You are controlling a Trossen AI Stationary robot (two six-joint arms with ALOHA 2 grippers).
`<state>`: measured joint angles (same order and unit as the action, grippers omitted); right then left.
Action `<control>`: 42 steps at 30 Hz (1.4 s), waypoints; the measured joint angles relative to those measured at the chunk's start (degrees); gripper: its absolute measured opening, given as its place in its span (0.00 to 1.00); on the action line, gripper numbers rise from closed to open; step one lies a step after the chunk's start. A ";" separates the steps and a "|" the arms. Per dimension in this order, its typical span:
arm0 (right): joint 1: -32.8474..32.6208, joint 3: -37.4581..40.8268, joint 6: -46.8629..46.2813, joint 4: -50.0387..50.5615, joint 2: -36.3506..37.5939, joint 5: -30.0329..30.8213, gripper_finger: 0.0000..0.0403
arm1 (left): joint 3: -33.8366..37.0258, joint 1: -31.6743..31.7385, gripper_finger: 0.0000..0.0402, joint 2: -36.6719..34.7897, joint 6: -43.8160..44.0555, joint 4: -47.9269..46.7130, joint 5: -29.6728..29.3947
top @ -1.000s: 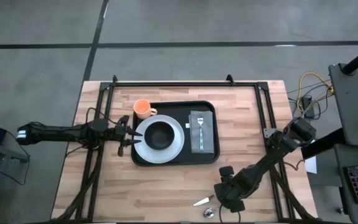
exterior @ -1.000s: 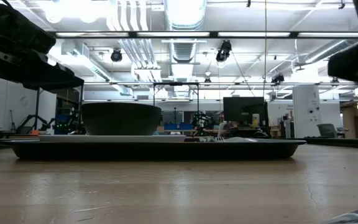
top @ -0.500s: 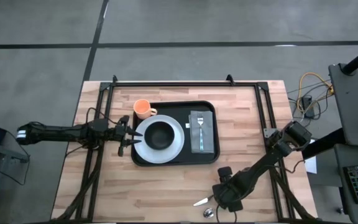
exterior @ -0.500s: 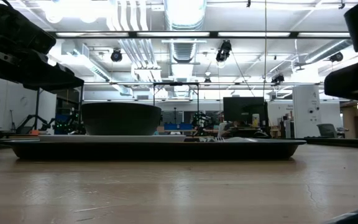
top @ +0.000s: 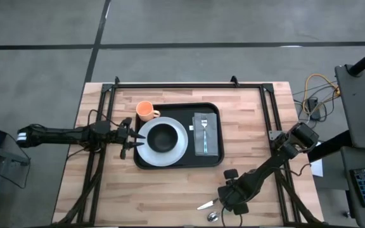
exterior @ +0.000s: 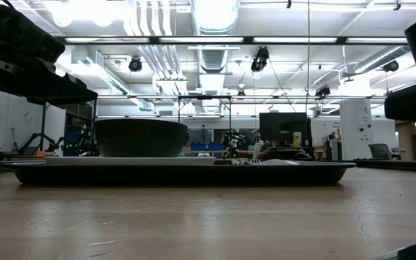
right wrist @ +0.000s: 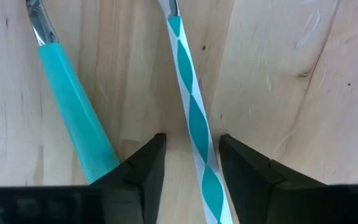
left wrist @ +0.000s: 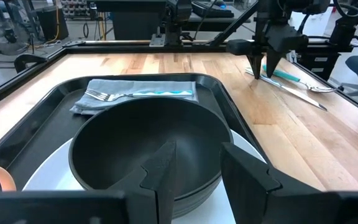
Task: Set up tray
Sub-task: Put the blue knife on the gray napkin
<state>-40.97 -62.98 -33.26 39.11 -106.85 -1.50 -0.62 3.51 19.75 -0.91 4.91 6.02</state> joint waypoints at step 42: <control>2.56 -3.04 -7.55 1.16 0.36 0.32 0.06 | 0.00 -0.01 0.26 0.02 -0.02 -0.02 0.02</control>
<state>-38.41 -66.02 -40.80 40.27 -106.48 -1.17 -0.62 3.51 19.77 -0.93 4.89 6.04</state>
